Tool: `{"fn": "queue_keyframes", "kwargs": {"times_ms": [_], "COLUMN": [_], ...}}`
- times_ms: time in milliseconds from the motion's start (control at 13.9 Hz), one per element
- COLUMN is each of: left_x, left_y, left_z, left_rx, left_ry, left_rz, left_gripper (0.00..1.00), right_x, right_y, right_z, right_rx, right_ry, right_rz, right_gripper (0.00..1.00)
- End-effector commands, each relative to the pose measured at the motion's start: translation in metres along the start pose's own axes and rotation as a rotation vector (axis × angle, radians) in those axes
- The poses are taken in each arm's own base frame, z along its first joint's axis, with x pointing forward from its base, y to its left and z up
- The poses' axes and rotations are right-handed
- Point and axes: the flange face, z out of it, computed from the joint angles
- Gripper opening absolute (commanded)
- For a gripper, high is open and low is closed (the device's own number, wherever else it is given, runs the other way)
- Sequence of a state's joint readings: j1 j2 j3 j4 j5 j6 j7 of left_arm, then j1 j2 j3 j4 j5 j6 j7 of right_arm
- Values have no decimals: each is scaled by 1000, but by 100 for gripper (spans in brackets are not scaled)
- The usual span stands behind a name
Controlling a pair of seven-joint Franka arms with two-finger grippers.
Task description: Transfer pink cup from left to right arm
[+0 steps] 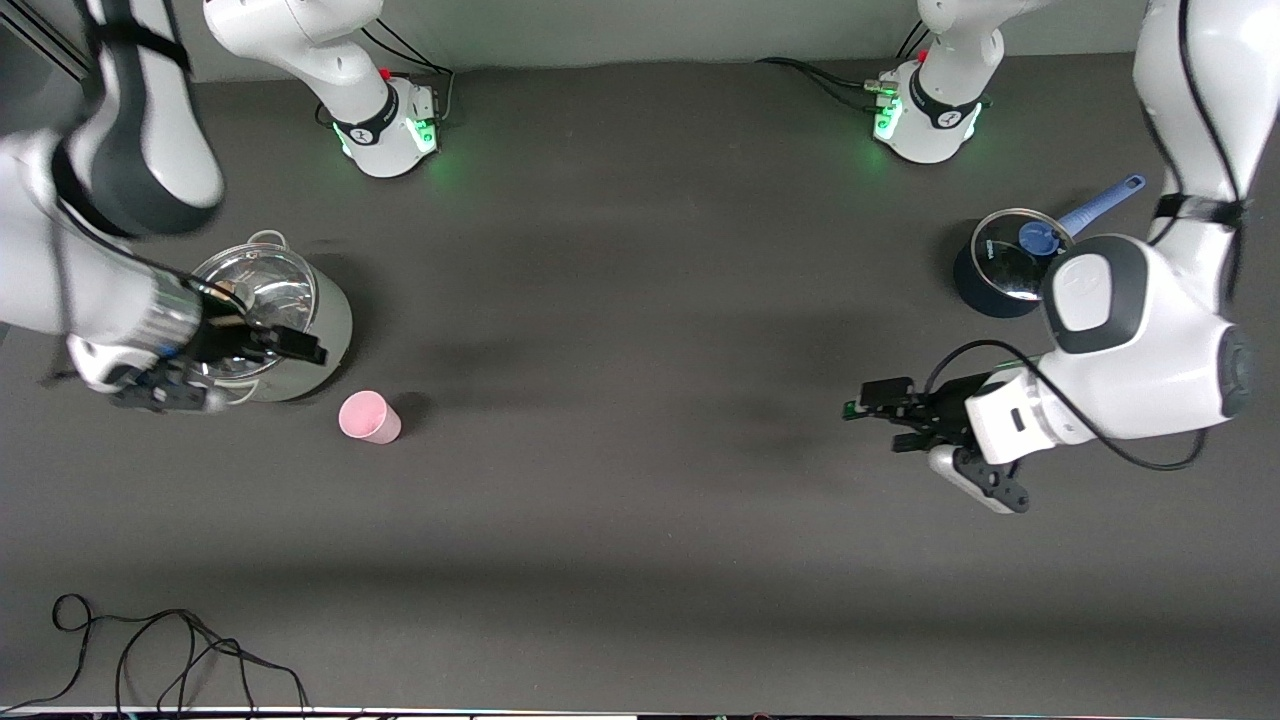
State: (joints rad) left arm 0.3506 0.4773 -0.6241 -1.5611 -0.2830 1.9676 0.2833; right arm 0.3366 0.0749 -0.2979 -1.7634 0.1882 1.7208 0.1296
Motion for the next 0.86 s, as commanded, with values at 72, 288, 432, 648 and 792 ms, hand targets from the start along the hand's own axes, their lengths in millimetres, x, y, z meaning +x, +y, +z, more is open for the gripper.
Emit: {"fn": "queue_keyframes", "kwargs": {"times_ms": [72, 288, 432, 648, 792], "left_x": [-17, -44, -55, -72, -76], "left_y": [-25, -53, -67, -62, -49], "left_z": [-36, -67, -84, -95, -98], "left_rx": [171, 249, 348, 464, 551], "left_ry": [-134, -218, -254, -325, -316], "left_rz": [29, -23, -32, -199, -408], "left_gripper": [100, 100, 100, 100, 100], "right_x": [-19, -36, -39, -29, -27], "right_y": [-33, -32, -29, -29, -26], "right_z": [-72, -115, -119, -107, -107], "right_rx": [-114, -120, -141, -182, -179], "right_ry": [-18, -34, -37, -41, -35], "right_rz": [5, 20, 24, 30, 33], "right_gripper": [100, 100, 100, 100, 100]}}
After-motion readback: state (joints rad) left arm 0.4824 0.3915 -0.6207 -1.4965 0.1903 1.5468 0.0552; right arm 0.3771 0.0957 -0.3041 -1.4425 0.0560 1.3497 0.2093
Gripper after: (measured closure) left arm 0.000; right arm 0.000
